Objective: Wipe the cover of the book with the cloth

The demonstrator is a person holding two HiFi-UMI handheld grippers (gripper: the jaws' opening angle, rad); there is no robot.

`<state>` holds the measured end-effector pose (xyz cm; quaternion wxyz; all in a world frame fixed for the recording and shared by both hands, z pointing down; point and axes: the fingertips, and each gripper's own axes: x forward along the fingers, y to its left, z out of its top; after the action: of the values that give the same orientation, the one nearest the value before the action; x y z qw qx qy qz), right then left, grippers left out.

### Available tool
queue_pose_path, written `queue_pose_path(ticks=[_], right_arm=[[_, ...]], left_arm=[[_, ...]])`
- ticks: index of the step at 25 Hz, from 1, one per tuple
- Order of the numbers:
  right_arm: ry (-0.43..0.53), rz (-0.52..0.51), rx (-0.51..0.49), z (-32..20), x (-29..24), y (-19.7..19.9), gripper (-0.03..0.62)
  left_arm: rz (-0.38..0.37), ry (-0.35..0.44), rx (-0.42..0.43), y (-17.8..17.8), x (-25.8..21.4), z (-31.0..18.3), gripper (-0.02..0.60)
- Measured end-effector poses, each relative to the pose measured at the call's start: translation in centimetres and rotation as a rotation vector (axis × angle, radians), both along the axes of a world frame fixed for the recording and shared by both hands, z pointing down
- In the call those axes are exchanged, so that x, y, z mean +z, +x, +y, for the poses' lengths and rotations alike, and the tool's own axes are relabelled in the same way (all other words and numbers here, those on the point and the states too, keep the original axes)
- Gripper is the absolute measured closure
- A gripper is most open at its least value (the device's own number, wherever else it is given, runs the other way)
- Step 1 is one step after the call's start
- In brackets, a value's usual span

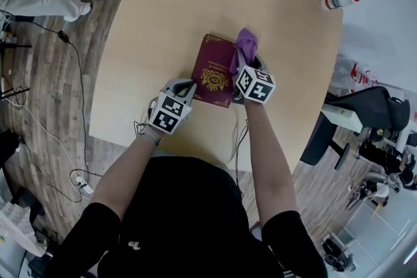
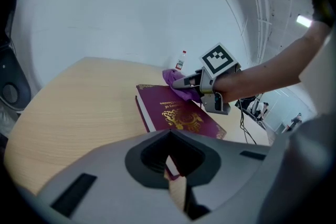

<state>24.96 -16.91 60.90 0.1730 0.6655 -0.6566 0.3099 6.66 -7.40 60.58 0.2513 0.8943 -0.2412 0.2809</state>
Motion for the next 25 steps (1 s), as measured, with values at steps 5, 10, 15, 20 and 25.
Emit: queue_pose_path(ticks=[5, 10, 15, 20, 25], right_arm=[[-0.009, -0.128, 0.051, 2.3, 0.5, -0.2, 0.431], [-0.005, -0.036, 0.004, 5.0, 0.3, -1.8, 0.433], [-0.001, -0.069, 0.013, 8.3, 0.4, -2.9, 0.433], [-0.012, -0.092, 0.000, 11.0, 0.6, -4.0, 0.433], [-0.021, -0.105, -0.017, 13.4, 0.7, -4.9, 0.433]], left_arm=[[-0.006, 0.011, -0.012, 0.0, 0.0, 0.1, 0.563], [0.012, -0.025, -0.020, -0.3, 0.5, 0.2, 0.563], [0.006, 0.006, -0.001, -0.2, 0.4, 0.2, 0.563], [-0.021, 0.033, 0.020, -0.2, 0.6, 0.2, 0.563], [-0.013, 0.020, 0.008, -0.3, 0.5, 0.1, 0.563]])
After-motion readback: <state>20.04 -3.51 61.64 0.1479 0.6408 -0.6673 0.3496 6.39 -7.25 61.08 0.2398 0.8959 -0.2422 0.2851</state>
